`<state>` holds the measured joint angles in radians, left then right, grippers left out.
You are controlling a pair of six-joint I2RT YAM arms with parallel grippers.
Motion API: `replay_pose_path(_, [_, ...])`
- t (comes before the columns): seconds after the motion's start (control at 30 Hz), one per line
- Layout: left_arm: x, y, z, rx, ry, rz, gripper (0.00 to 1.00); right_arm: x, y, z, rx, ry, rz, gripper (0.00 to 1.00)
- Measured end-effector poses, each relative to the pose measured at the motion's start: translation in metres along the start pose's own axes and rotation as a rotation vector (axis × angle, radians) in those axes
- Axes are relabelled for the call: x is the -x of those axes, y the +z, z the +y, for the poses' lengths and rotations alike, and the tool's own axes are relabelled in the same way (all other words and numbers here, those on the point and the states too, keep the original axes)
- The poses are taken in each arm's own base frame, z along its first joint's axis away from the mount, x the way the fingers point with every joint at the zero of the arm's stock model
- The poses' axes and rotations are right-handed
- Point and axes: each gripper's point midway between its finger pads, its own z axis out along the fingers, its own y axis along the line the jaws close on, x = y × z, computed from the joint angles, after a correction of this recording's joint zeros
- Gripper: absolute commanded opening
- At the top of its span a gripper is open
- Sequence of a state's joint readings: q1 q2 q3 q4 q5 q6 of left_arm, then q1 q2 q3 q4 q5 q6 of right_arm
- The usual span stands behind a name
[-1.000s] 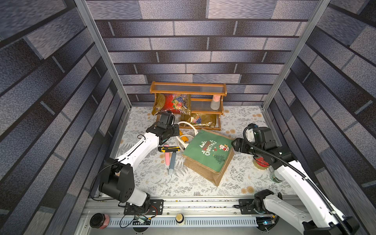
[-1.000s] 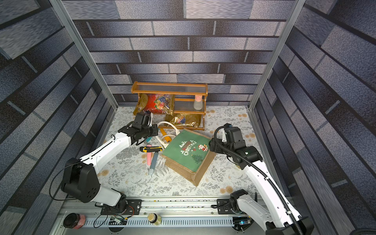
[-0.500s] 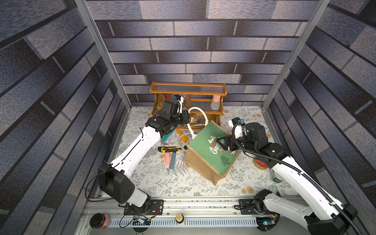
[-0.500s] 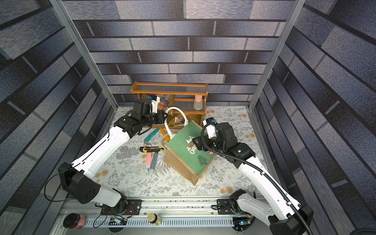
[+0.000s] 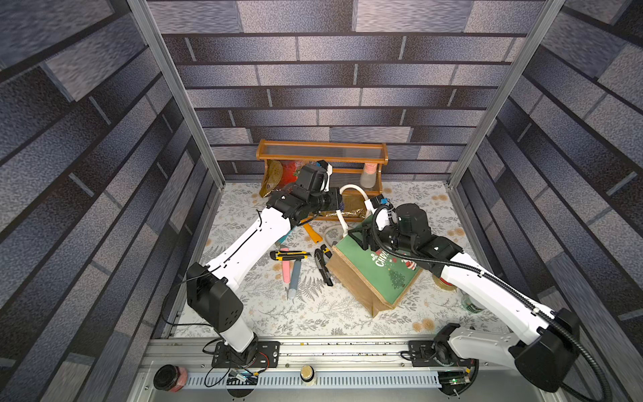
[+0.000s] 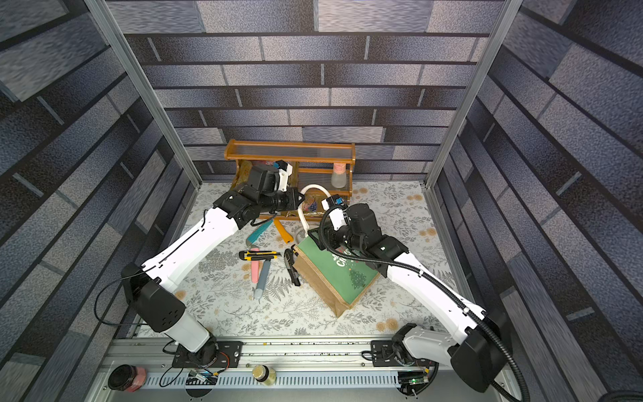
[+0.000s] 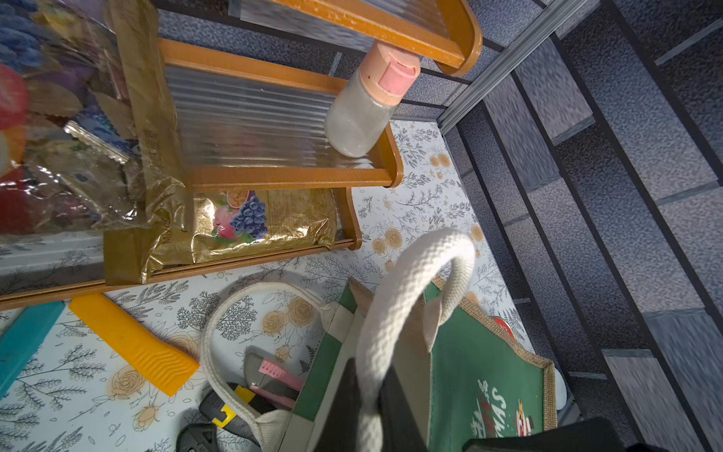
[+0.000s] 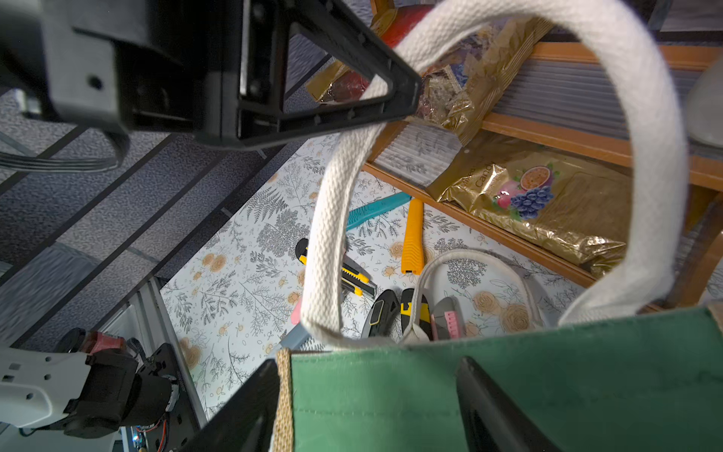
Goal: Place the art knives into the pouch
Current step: Open the pouch at the center of the board.
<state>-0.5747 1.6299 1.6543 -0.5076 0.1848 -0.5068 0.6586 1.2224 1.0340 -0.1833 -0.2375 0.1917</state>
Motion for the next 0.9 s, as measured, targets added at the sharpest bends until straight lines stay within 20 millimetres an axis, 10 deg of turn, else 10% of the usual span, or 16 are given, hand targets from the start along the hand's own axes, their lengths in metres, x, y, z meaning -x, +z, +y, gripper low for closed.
replay_pose_path(0.73, [-0.001,-0.001,-0.001,-0.019,-0.035,0.013,0.00,0.030,0.038,0.017,0.052,-0.038,-0.053,0.42])
replay_pose_path(0.9, [-0.001,-0.001,0.000,-0.018,-0.035,0.013,0.00,0.030,0.052,0.016,0.044,-0.037,-0.037,0.06])
